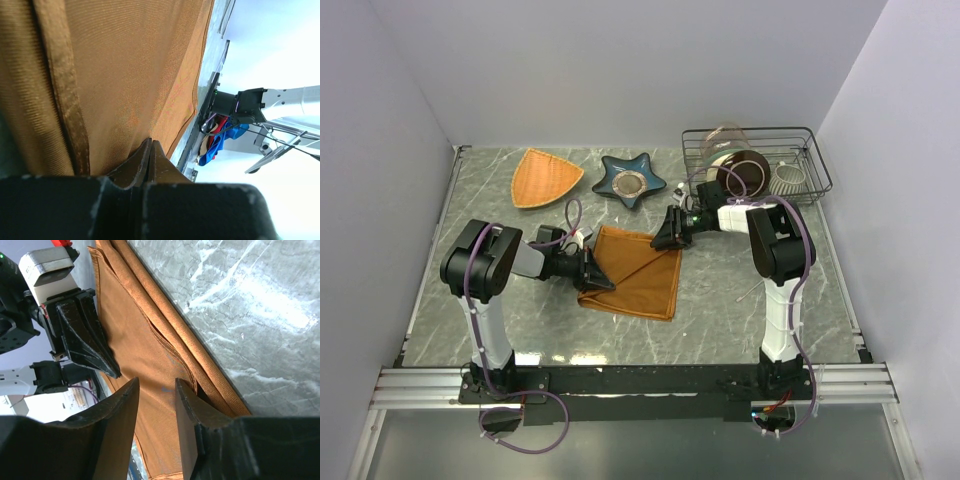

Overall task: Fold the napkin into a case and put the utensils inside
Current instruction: Smooth out the upper triangle-folded napkin at the center of the board, then rotate the upper triangle-folded napkin at the center of the board, then pick up the upper triangle-folded napkin from the center of the board.

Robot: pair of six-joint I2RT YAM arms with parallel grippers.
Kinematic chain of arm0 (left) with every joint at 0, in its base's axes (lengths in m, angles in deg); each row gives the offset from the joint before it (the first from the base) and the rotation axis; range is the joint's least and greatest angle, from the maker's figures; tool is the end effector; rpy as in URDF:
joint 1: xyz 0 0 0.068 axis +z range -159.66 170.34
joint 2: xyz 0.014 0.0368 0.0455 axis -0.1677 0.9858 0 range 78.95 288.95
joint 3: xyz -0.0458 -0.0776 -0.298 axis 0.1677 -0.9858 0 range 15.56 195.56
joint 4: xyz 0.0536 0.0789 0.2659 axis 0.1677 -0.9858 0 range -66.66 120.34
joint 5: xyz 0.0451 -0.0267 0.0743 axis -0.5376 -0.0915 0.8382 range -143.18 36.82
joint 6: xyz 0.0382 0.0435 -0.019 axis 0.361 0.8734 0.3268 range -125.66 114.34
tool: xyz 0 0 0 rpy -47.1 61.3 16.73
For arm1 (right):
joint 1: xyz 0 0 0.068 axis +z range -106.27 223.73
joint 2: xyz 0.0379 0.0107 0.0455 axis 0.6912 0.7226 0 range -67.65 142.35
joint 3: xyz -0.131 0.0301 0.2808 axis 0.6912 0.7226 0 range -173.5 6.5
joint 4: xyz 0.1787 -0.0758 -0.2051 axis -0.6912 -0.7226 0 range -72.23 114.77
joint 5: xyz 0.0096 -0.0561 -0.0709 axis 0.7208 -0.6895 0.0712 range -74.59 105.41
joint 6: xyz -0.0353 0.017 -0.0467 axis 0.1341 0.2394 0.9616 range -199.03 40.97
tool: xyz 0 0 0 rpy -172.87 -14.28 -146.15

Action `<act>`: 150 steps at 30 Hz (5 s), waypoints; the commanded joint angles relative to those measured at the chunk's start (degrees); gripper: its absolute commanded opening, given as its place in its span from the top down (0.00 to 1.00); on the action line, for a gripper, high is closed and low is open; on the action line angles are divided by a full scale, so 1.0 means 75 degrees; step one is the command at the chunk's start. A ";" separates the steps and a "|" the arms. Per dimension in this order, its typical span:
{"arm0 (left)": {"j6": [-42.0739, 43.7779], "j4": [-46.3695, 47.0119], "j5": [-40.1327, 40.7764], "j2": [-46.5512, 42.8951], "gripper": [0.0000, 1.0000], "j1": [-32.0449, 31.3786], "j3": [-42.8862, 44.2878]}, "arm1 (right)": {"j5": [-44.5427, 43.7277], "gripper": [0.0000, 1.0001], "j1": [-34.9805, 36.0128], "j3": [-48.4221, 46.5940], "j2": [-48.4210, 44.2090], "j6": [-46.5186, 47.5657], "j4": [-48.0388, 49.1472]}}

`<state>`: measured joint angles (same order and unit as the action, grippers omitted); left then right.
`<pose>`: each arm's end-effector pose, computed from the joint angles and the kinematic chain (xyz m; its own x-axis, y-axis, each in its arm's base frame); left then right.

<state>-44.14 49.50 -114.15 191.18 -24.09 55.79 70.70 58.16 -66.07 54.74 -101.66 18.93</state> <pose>0.3122 -0.1215 0.0823 -0.9977 -0.0550 -0.0392 0.0148 0.3885 -0.9213 0.4336 0.1502 0.1220 -0.9655 -0.0223 -0.2594 -0.2378 0.4815 0.8436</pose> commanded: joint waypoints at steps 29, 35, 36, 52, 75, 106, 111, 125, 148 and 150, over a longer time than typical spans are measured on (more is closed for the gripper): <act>0.2786 -0.3127 0.2070 -0.1338 0.48 0.1046 0.2755 | -0.2871 0.43 0.1437 -0.3962 -0.0241 0.3883 -0.3287; 0.3045 -0.3422 0.1674 -0.0433 0.48 0.1210 0.3589 | -0.2977 0.34 0.1813 -0.4807 0.0486 0.4353 -0.3405; 0.3021 -0.3491 0.1661 -0.0374 0.49 0.1233 0.3636 | -0.2965 0.34 0.1837 -0.4877 0.0637 0.4400 -0.3381; 0.3372 -0.4978 0.1274 -0.1240 0.46 0.1292 0.1692 | -0.2989 0.31 0.1814 -0.4328 0.0733 0.5208 -0.3884; 0.4579 -0.6245 0.1298 0.0213 0.62 0.1245 0.3519 | -0.2790 0.34 0.1263 -0.2031 -0.0380 0.5162 -0.5232; 0.7509 -0.9422 0.1590 0.1197 0.52 0.1035 0.4304 | -0.2110 0.38 0.1274 0.1813 -0.2162 0.2338 -0.3299; 0.7392 -0.9211 0.1766 0.1185 0.59 0.0929 0.4246 | -0.2157 0.39 0.1286 0.1849 -0.2127 0.2279 -0.3275; 0.8762 -0.9059 0.2012 0.0156 0.99 0.0613 0.4305 | -0.2145 0.27 0.0888 -0.0245 -0.2713 0.4116 -0.4012; 1.3028 -0.6948 0.2751 -0.3116 0.99 -0.0559 0.1925 | -0.1559 0.08 0.1028 -0.2932 -0.0463 0.6720 -0.4458; 1.3239 -0.6984 0.2692 -0.3057 0.99 -0.0571 0.1984 | -0.1606 0.07 0.1133 -0.3295 -0.0242 0.6919 -0.4715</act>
<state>47.50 -4.51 -92.10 168.82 -28.00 70.17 56.90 65.25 -85.46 51.13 -53.97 -13.53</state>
